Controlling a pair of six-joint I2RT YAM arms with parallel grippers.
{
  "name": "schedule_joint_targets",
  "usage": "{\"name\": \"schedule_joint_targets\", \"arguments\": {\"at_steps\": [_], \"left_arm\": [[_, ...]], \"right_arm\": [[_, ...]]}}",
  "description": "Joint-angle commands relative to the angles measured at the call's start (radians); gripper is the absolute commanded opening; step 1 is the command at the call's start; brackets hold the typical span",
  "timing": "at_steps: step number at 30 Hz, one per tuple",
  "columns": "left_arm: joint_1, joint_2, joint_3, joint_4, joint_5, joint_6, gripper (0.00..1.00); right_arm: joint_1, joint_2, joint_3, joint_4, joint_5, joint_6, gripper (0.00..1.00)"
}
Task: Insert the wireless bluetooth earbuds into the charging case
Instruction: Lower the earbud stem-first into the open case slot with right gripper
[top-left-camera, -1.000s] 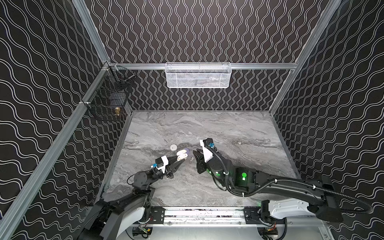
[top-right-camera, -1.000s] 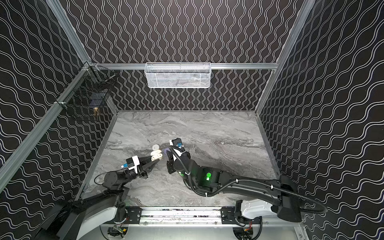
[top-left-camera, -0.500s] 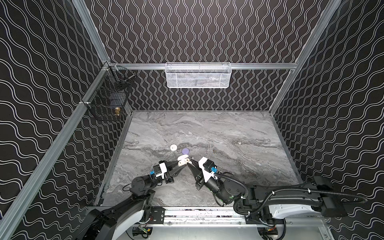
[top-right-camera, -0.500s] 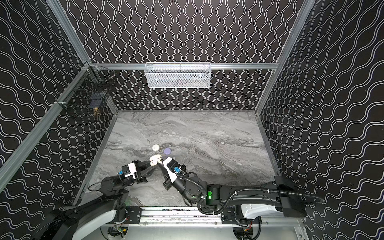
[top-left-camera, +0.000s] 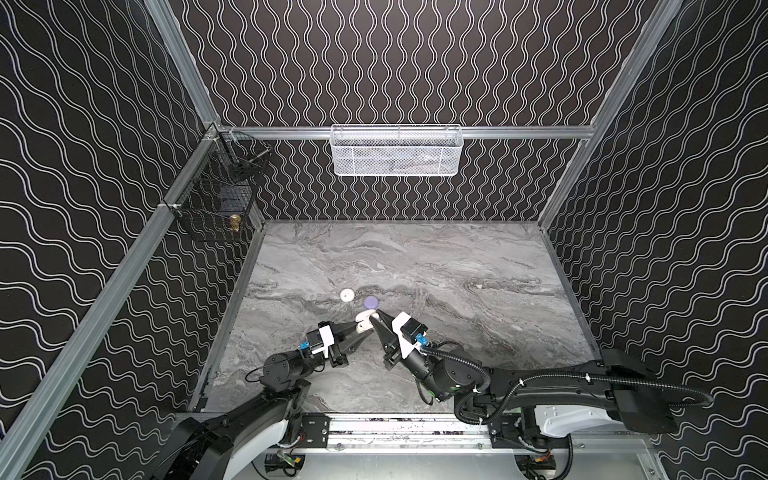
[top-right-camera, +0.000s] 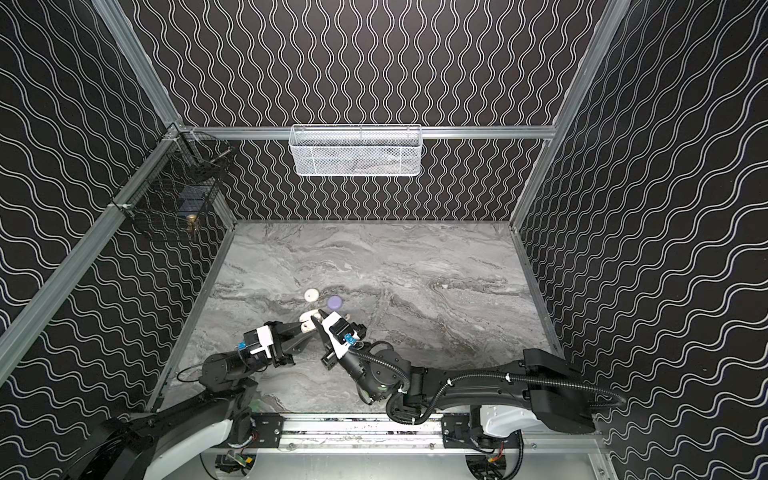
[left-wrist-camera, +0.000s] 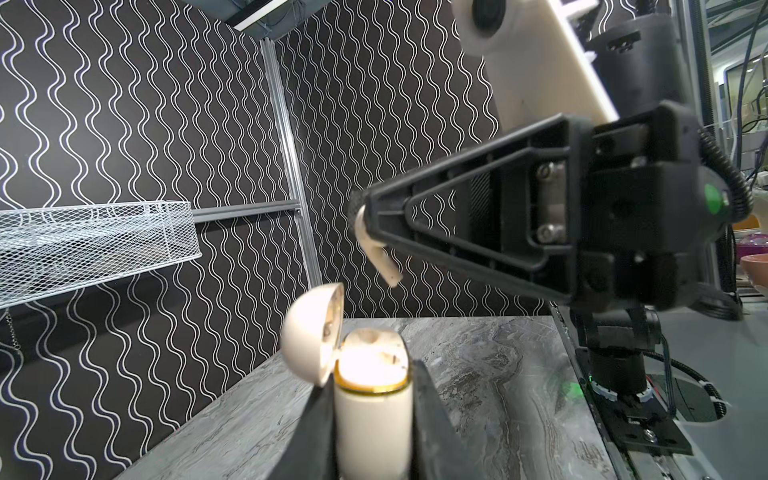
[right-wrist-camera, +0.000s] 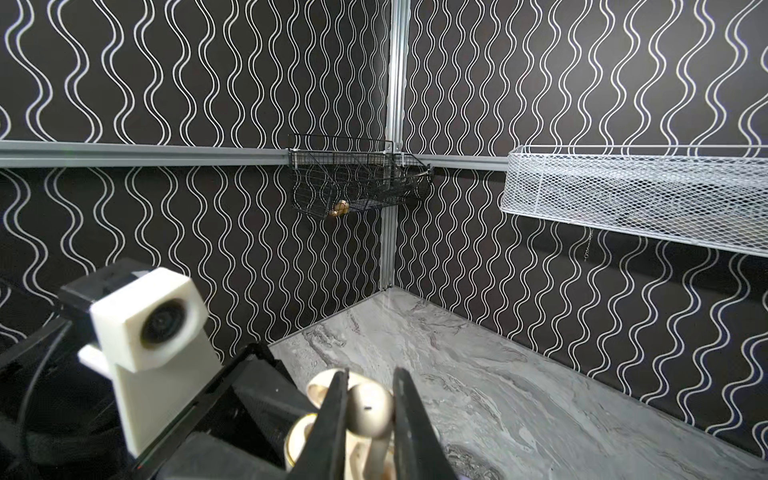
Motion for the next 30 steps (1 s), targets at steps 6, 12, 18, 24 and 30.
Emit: {"name": "schedule_joint_targets", "arguments": {"at_steps": [6,12,18,24,30], "left_arm": [[0.0,-0.009,0.002,0.032,0.001,-0.012,0.0],[-0.001,-0.01,0.006,0.032,0.007,-0.019,0.0],[-0.001,-0.015,0.006,0.033,0.007,-0.023,0.0],[0.0,-0.014,0.008,0.032,0.011,-0.028,0.0],[-0.001,-0.017,0.009,0.033,0.01,-0.031,0.0]], "right_arm": [[-0.038,-0.01,-0.071,0.163,-0.13,0.033,0.15],[-0.066,0.011,-0.092,0.216,-0.207,0.06,0.15],[-0.08,0.036,-0.094,0.255,-0.235,0.06,0.15],[-0.083,0.067,-0.089,0.287,-0.224,0.037,0.15],[-0.087,0.092,-0.097,0.334,-0.212,0.009,0.14]]}}
